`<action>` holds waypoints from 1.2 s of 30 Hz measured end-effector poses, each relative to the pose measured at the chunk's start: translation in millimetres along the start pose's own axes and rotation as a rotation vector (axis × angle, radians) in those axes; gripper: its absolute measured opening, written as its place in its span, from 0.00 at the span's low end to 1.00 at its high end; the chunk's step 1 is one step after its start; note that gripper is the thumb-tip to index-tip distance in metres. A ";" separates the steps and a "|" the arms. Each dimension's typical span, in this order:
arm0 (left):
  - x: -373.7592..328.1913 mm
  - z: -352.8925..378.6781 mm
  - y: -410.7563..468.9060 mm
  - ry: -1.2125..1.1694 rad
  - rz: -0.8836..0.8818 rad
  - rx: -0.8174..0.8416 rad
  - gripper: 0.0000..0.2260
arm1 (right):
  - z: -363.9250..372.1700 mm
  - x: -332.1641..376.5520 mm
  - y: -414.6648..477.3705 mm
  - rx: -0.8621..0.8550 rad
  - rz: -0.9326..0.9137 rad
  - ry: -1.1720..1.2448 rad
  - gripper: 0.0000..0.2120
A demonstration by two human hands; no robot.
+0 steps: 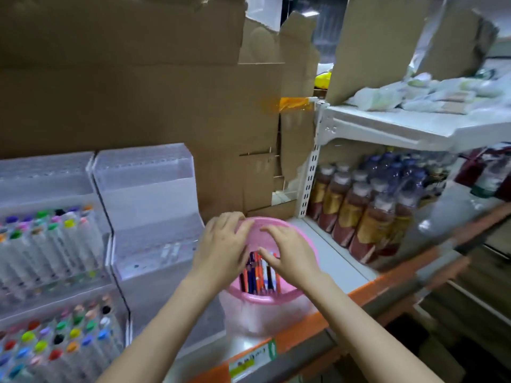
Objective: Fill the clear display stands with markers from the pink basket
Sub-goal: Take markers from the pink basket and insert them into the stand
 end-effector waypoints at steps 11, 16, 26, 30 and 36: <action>-28.9 124.3 6.4 -0.144 -0.182 0.511 0.14 | 58.8 -52.6 21.2 0.382 0.073 -0.203 0.12; -22.2 147.3 7.9 -0.351 -0.343 0.577 0.14 | 82.1 -62.6 34.7 0.467 0.111 -0.195 0.12; -19.9 151.5 5.2 -0.504 -0.433 0.524 0.17 | 91.7 -71.5 38.8 0.560 0.206 -0.169 0.07; -23.1 148.7 6.9 -0.554 -0.425 0.545 0.10 | 95.7 -70.5 38.0 0.568 0.244 -0.187 0.09; -19.9 158.6 7.2 -0.504 -0.467 0.605 0.08 | 90.5 -73.3 38.9 0.537 0.316 -0.179 0.05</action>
Point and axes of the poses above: each hand's wrist, its own y-axis towards the middle knuckle, its own z-axis out of the palm, x = y × z, the point moved 5 cm from there along y, towards the middle knuckle, and after that the axes turned 11 degrees about z, right-handed, at the moved point
